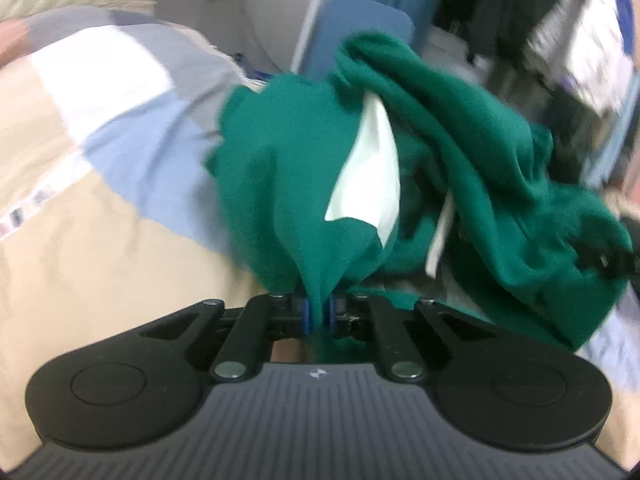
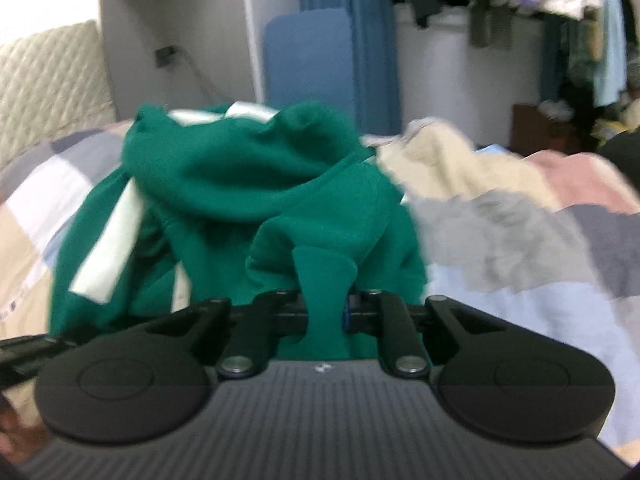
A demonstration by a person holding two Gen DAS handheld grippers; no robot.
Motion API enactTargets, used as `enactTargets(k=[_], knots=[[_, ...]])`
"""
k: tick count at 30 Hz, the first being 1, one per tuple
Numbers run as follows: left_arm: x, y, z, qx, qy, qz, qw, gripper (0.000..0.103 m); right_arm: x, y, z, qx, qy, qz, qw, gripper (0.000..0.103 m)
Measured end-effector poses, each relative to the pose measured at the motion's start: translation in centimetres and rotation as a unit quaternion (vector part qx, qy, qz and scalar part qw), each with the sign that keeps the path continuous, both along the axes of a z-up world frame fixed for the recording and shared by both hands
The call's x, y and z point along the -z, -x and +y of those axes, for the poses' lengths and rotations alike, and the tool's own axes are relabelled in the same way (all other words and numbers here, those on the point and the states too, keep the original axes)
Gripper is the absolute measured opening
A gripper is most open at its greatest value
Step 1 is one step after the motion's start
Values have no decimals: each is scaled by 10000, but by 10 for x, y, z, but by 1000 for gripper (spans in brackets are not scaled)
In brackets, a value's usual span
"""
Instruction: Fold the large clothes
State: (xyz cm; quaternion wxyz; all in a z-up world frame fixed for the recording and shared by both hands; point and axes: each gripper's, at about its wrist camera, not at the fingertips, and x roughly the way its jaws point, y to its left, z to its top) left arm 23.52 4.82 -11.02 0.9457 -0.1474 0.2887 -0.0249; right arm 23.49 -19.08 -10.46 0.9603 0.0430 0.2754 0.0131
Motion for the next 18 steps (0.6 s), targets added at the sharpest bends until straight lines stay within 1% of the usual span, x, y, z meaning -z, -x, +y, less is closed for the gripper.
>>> enactTargets(k=[3,4,6,8,10,12,14,16,18], knots=[[-18,15,19,-371,-18,-257,9990,7,-13,12,-17,267,84,-173,9995,14],[-23,21,28,-509,33,-318,9982,7,-17,15,-26,341,51,-229,9991,14],[-37,34,51,-809,175,-466,9955,7,-22,22,-38,488,121,-285,9983,13],[-48,48,71,-1111,239,-611,9916,7,-23,28,-47,638,222,-325,9972,13],[-56,61,91,-1412,349,-669,9871,7,-21,34,-56,791,194,-296,9962,13],[-64,77,113,-1756,465,-721,9807,7,-17,37,-63,986,151,-224,9948,13],[-68,86,131,-2077,468,-756,9742,6,-11,39,-69,1172,115,-101,9930,13],[-70,91,154,-2480,507,-727,9647,6,-3,35,-71,1281,125,44,9917,13],[-66,94,176,-2874,484,-576,9548,6,6,32,-75,1371,197,201,9902,13]])
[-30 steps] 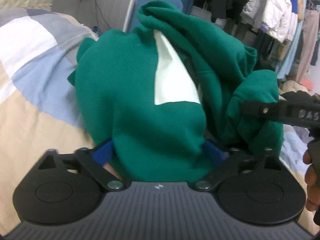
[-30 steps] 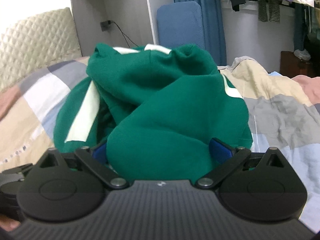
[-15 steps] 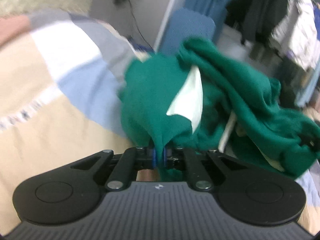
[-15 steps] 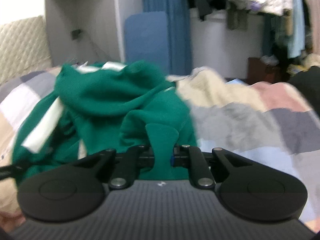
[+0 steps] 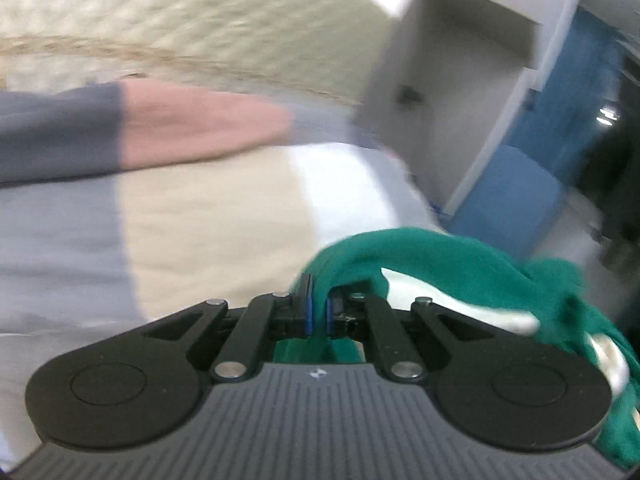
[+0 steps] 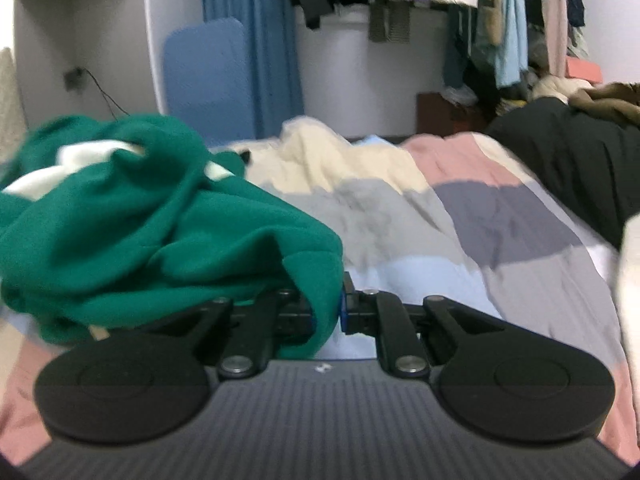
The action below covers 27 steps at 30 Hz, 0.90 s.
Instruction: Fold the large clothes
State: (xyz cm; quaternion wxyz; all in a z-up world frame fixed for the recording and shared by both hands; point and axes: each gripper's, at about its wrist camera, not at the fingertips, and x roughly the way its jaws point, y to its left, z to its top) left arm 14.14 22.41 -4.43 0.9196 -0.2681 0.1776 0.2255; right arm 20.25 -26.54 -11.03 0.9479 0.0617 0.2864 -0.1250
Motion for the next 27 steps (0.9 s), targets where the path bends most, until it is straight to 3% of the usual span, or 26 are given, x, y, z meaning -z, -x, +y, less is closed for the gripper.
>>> enactTargets(k=[3,6,9,10,11,12,13,14,15,16,19,23,27], knots=[[15,-9,22,-349,145,365,9986,7,10,-1,-5,105,-126,205,9997,14],[34,-11,33,-570,645,543,9948,7,18,2,-13,180,-447,292,9984,17],[28,-10,32,-491,508,568,9959,8,10,11,-22,193,-1033,213,9942,18],[24,-7,30,-438,524,520,9963,8,7,14,-22,171,-1127,174,9933,24],[21,-6,27,-392,538,491,9966,13,3,17,-22,165,-1175,143,9928,35],[17,-5,25,-356,557,476,9967,27,-1,21,-20,157,-1175,128,9929,41],[13,-1,24,-319,574,444,9969,37,-4,24,-19,139,-1171,74,9930,56],[10,4,18,-335,579,423,9969,57,-9,29,-18,133,-1166,-16,9931,66],[6,6,14,-348,570,356,9971,65,-14,34,-17,139,-1146,-94,9933,68],[4,10,12,-318,556,233,9977,66,-19,38,-16,116,-1133,-156,9934,69],[-9,23,3,61,609,-226,9979,73,-35,50,-12,-78,-1140,-488,9923,72],[-27,32,-29,758,280,-593,9950,77,-52,61,6,-582,-956,-1076,9879,79],[-26,21,-60,1444,202,-679,9870,78,-50,48,34,-1470,-1113,-1117,9765,78]])
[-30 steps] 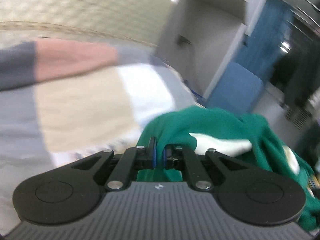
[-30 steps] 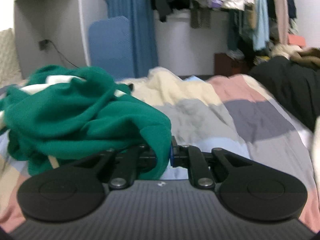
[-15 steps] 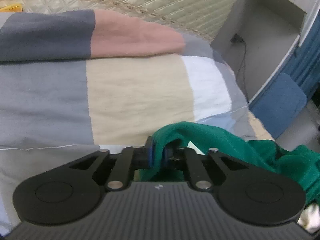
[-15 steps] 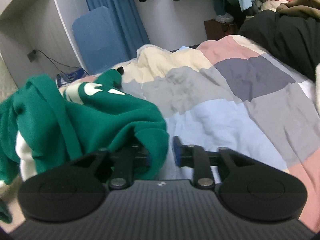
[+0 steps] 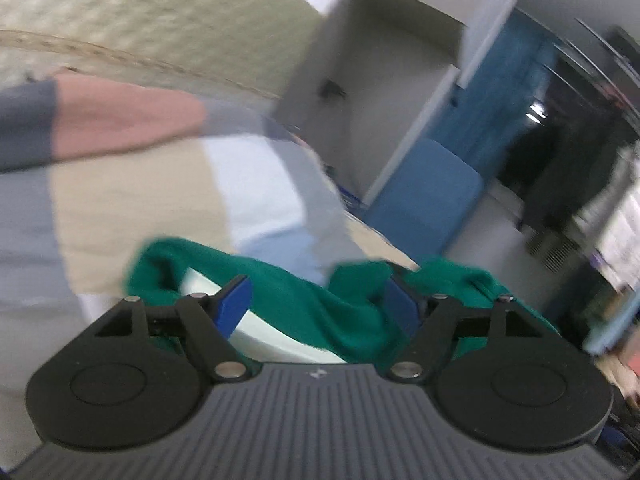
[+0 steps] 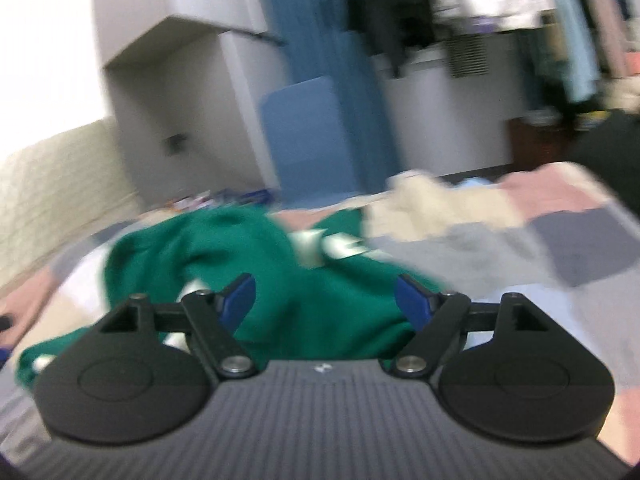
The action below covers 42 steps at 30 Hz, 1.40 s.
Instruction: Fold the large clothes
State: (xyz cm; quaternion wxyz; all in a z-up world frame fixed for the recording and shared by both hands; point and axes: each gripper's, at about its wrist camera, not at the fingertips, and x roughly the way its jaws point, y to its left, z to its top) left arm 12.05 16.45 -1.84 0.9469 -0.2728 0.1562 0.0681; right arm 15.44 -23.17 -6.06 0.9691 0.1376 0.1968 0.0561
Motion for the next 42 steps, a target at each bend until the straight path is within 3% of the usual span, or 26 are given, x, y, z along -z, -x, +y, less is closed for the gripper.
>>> enactTargets(k=[4,7,9,10,11,14,17,22,26,30,34,36,39,41,42], knots=[[14,-17,-24,561,75,192,9982,78,18,-27,33,-470,370,108,9981,79],[28,-29,-38,764,14,341,9965,78,37,-53,51,-336,919,215,9950,79],[35,-33,-42,891,61,380,9953,78,48,-62,52,-331,1005,260,9940,78],[36,-34,-44,926,107,371,9949,78,54,-66,50,-367,966,311,9942,72],[38,-36,-41,967,145,350,9946,78,56,-67,48,-439,877,333,9946,52],[36,-38,-36,1037,199,193,9942,78,48,-57,53,-620,892,246,9938,20],[29,-32,-33,1146,211,-83,9932,78,29,-38,60,-945,868,-73,9917,17],[5,-7,-22,1512,425,-468,9865,78,-2,15,82,-1707,1056,-671,9773,16],[-15,17,-15,1749,558,-720,9804,78,-10,61,109,-2731,1300,-990,9480,16],[-17,32,-7,2280,1039,-711,9655,79,5,86,142,-3505,1445,-603,9234,16],[-1,38,-3,2645,1531,-264,9518,82,40,89,173,-3983,1640,145,9023,16],[10,39,-5,2650,1610,-21,9507,82,57,87,182,-4149,1702,526,8923,18],[22,31,-10,2631,1638,298,9503,82,63,86,184,-4188,1686,793,8888,31],[30,22,-11,2644,1640,466,9492,82,55,90,174,-4163,1475,825,8934,56],[34,18,-12,2622,1620,532,9498,82,51,91,167,-4114,1328,850,8977,60]])
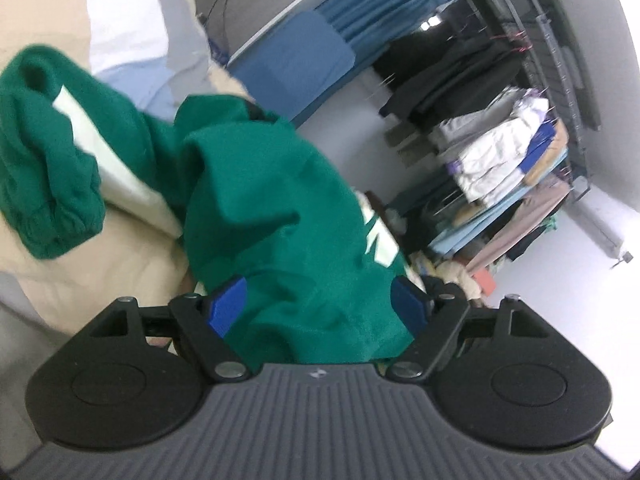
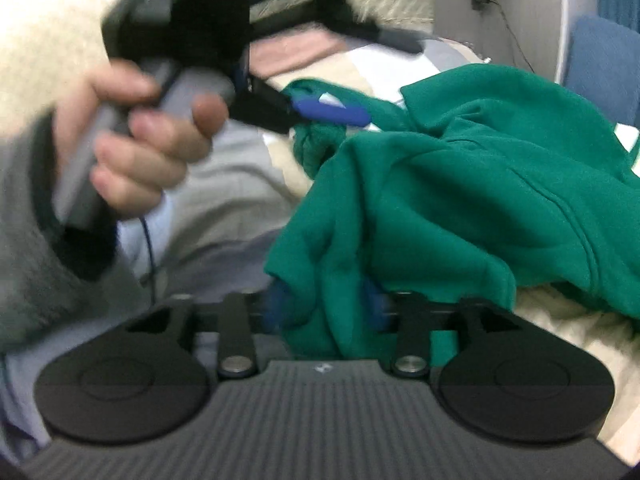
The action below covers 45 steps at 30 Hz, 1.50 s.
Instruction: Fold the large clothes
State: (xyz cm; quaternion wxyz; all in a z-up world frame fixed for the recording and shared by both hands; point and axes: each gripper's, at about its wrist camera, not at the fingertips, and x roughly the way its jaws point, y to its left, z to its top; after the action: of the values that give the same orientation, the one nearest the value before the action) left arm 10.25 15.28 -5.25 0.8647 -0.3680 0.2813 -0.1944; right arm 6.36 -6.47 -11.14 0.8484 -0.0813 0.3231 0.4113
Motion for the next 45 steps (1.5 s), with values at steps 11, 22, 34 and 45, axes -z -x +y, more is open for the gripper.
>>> enactTargets(k=[11,22,34,45], knots=[[27,-65,-11,-16,364,335,9988,82,-8,-53,-123,2556,-1133,1040,9545,66],[60,-130,-32,594,384,583,9958,77,50,-128,-188,3935,-2272,1960,8690,66],[23,-111,-41,1174,258,-709,9902,14,-24,-95,-178,3448,-2289,307,9098,8],[-16,-50,-43,1899,942,-1901,9586,14,-114,-30,-217,2858,-3275,-1241,8920,8]])
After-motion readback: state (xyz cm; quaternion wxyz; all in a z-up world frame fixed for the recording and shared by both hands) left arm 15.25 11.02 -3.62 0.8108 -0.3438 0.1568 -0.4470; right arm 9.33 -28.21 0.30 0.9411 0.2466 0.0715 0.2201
